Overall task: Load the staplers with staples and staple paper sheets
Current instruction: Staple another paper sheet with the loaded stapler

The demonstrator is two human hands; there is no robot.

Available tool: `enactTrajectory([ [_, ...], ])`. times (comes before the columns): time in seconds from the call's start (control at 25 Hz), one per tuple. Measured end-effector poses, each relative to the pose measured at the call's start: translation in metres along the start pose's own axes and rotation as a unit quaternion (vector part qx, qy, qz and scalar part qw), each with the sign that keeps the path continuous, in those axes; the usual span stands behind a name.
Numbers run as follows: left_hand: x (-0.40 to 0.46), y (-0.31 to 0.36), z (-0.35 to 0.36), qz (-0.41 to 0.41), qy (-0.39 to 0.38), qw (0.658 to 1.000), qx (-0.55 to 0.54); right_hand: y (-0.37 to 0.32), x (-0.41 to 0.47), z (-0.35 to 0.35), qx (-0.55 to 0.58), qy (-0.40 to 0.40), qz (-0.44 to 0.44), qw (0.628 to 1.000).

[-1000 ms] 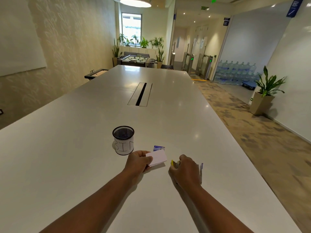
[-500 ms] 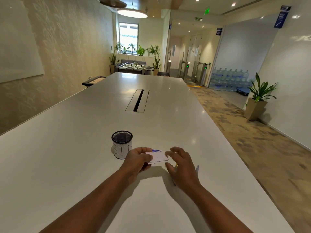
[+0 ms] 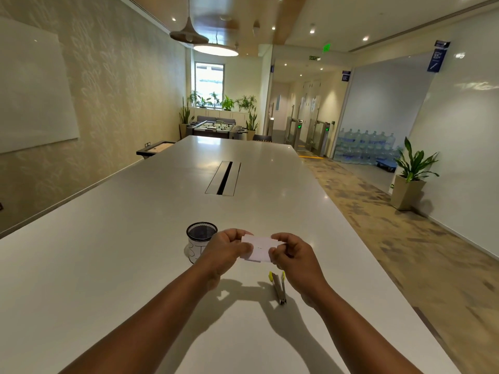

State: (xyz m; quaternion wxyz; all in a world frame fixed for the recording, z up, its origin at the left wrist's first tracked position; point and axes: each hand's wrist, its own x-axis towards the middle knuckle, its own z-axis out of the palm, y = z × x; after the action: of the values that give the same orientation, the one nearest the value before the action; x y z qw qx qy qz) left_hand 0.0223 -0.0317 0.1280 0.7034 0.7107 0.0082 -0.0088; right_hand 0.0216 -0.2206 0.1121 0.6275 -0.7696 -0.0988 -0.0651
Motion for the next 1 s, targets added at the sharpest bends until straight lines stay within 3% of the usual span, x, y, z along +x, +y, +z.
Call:
enactTrajectory([
  [0.28, -0.015, 0.010, 0.006, 0.002, 0.039, 0.999, -0.008, -0.013, -0.006, 0.005, 0.035, 0.028, -0.004, 0.999],
  [0.56, -0.019, 0.007, 0.005, 0.008, -0.014, 1.000, 0.003, -0.016, -0.014, 0.002, 0.026, 0.031, 0.008, 0.999],
  [0.76, -0.020, 0.007, 0.007, -0.046, -0.005, 0.997, -0.063, -0.016, -0.018, 0.001, 0.017, 0.028, 0.027, 0.999],
  [1.0, -0.022, 0.012, 0.013, -0.164, 0.025, 0.966, -0.199, -0.020, -0.019, 0.001, 0.159, 0.005, 0.116, 0.980],
])
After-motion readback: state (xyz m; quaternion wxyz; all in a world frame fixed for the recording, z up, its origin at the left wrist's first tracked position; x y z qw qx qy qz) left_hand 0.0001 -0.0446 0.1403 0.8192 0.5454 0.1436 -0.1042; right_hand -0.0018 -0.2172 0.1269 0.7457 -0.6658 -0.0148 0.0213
